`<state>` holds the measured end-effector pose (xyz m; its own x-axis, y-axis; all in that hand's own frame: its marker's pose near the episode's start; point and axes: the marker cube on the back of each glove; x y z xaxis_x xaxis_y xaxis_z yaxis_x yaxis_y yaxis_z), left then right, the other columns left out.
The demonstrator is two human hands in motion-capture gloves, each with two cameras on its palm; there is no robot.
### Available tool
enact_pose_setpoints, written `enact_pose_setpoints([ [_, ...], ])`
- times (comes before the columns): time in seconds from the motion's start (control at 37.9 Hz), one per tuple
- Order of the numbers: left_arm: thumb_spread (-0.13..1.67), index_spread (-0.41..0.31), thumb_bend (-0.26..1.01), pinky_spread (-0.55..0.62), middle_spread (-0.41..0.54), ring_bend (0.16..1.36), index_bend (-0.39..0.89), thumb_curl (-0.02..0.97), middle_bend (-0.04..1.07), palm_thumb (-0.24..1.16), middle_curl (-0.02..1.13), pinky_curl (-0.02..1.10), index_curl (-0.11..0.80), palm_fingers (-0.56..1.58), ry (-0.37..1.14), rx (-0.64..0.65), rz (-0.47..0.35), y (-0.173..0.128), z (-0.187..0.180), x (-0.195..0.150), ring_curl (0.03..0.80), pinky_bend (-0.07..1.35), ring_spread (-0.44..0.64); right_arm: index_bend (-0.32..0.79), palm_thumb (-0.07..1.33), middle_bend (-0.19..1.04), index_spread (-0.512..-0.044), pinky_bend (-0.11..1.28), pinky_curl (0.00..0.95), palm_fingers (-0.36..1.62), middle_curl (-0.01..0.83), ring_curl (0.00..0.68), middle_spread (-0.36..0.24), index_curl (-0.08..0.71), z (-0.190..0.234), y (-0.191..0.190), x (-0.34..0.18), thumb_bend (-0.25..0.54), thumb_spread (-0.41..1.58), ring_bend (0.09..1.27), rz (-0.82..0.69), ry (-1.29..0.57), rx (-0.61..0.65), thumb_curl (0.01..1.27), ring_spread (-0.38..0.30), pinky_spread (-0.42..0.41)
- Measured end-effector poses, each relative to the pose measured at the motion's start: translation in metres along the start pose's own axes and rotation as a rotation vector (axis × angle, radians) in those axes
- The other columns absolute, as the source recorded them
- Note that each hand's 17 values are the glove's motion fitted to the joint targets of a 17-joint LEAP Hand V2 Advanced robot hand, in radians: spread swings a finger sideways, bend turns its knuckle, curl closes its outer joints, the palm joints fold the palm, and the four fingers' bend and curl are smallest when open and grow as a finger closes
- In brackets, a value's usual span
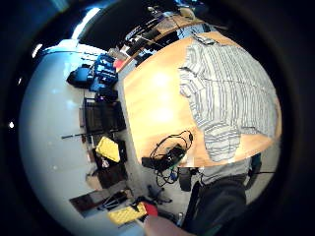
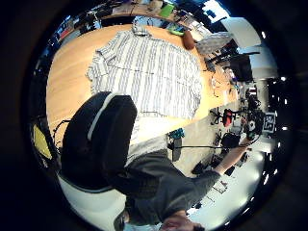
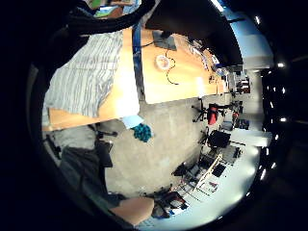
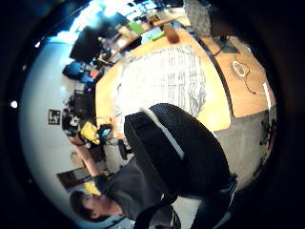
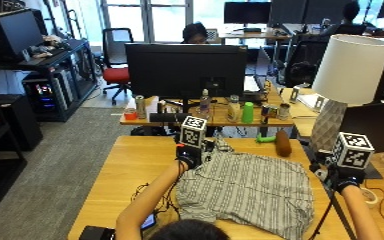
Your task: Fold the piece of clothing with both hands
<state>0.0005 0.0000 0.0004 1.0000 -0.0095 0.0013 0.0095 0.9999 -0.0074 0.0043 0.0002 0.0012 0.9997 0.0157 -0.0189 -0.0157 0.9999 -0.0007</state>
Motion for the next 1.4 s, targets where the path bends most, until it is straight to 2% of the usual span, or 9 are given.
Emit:
enact_pose_setpoints([
  [0.03, 0.44, 0.005, 0.1, 0.17, 0.11, 0.44, 0.11, 0.026, 0.1, 0.17, 0.01, 0.09, 0.026, 0.25, -0.001, -0.003, -0.002, 0.0, 0.0, 0.0, 0.08, 0.4, 0.14, 0.08, 0.19, 0.23, -0.173, 0.46, 0.104, 0.57, 0.062, 0.083, -0.028, 0.019, 0.0, 0.0, 0.001, 0.112, 0.42, 0.41, 0.003, 0.004, -0.001, 0.03, 0.007, 0.073],
  [0.11, 0.65, 0.007, 0.11, 0.23, 0.151, 0.5, 0.12, 0.042, 0.12, 0.19, 0.04, 0.14, 0.052, 0.21, -0.01, -0.013, -0.011, 0.0, 0.002, 0.0, 0.132, 0.45, 0.2, 0.09, 0.21, 0.23, -0.232, 0.5, 0.175, 0.53, 0.107, 0.151, -0.038, 0.064, 0.001, 0.003, 0.009, 0.115, 0.62, 0.46, 0.022, 0.013, -0.004, 0.04, 0.01, 0.094],
  [0.21, 0.84, 0.006, 0.11, 0.28, 0.186, 0.54, 0.13, 0.062, 0.15, 0.2, 0.07, 0.18, 0.084, 0.16, -0.035, -0.017, -0.018, 0.004, 0.003, 0.0, 0.169, 0.49, 0.26, 0.09, 0.22, 0.24, -0.281, 0.53, 0.225, 0.49, 0.15, 0.201, -0.044, 0.091, 0.002, 0.01, 0.022, 0.106, 0.82, 0.49, 0.044, -0.014, 0.001, 0.06, 0.012, 0.113],
  [0.53, 1.11, 0.007, 0.06, 0.34, 0.236, 0.6, 0.15, 0.117, 0.17, 0.2, 0.13, 0.25, 0.161, 0.1, -0.046, -0.066, 0.01, 0.009, 0.013, -0.007, 0.216, 0.53, 0.34, 0.1, 0.24, 0.24, -0.335, 0.56, 0.284, 0.45, 0.236, 0.258, -0.046, 0.124, 0.005, 0.005, 0.011, 0.059, 1.08, 0.52, 0.003, -0.039, -0.015, 0.11, 0.014, 0.134],
  [0.69, 1.15, 0.007, 0.04, 0.35, 0.244, 0.62, 0.15, 0.138, 0.17, 0.2, 0.15, 0.27, 0.189, 0.08, -0.043, -0.091, 0.035, 0.015, 0.025, -0.01, 0.229, 0.54, 0.35, 0.09, 0.25, 0.24, -0.342, 0.57, 0.301, 0.44, 0.265, 0.275, -0.046, 0.132, 0.005, 0.005, -0.007, 0.036, 1.13, 0.53, -0.048, -0.035, -0.021, 0.13, 0.015, 0.137],
  [0.84, 1.16, 0.007, 0.0, 0.36, 0.248, 0.63, 0.14, 0.153, 0.18, 0.18, 0.17, 0.28, 0.209, 0.07, -0.056, -0.209, 0.144, 0.018, 0.054, -0.004, 0.24, 0.55, 0.35, 0.09, 0.26, 0.23, -0.345, 0.58, 0.314, 0.43, 0.288, 0.291, -0.046, 0.14, 0.019, 0.008, -0.023, 0.015, 1.17, 0.54, -0.093, -0.005, -0.052, 0.15, 0.015, 0.139],
  [1.03, 1.02, 0.005, -0.06, 0.37, 0.303, 0.66, 0.09, 0.161, 0.14, 0.03, 0.17, 0.32, 0.193, -0.08, -0.057, -0.366, 0.24, 0.018, 0.104, 0.003, 0.251, 0.64, 0.4, 0.08, 0.31, 0.18, -0.354, 0.66, 0.349, 0.31, 0.29, 0.304, -0.03, 0.138, 0.046, 0.005, -0.032, 0.002, 1.16, 0.53, -0.11, 0.058, -0.122, 0.17, 0.028, 0.156],
  [1.21, 0.94, 0.005, -0.04, 0.38, 0.332, 0.69, 0.06, 0.189, 0.16, -0.01, 0.17, 0.33, 0.167, -0.11, 0.043, -0.514, 0.309, 0.012, 0.168, 0.016, 0.258, 0.68, 0.41, 0.08, 0.32, 0.19, -0.357, 0.69, 0.355, 0.27, 0.303, 0.307, -0.025, 0.129, 0.084, 0.0, -0.042, -0.015, 1.15, 0.54, -0.146, 0.041, -0.191, 0.19, 0.038, 0.172],
  [1.4, 0.9, 0.005, -0.03, 0.38, 0.352, 0.71, 0.05, 0.218, 0.15, 0.01, 0.17, 0.35, 0.13, -0.15, -0.057, -0.553, 0.32, 0.003, 0.226, 0.028, 0.266, 0.71, 0.43, 0.09, 0.33, 0.2, -0.357, 0.71, 0.362, 0.25, 0.315, 0.314, -0.018, 0.127, 0.11, 0.001, -0.045, -0.019, 1.14, 0.55, -0.16, 0.055, -0.249, 0.21, 0.041, 0.183],
])
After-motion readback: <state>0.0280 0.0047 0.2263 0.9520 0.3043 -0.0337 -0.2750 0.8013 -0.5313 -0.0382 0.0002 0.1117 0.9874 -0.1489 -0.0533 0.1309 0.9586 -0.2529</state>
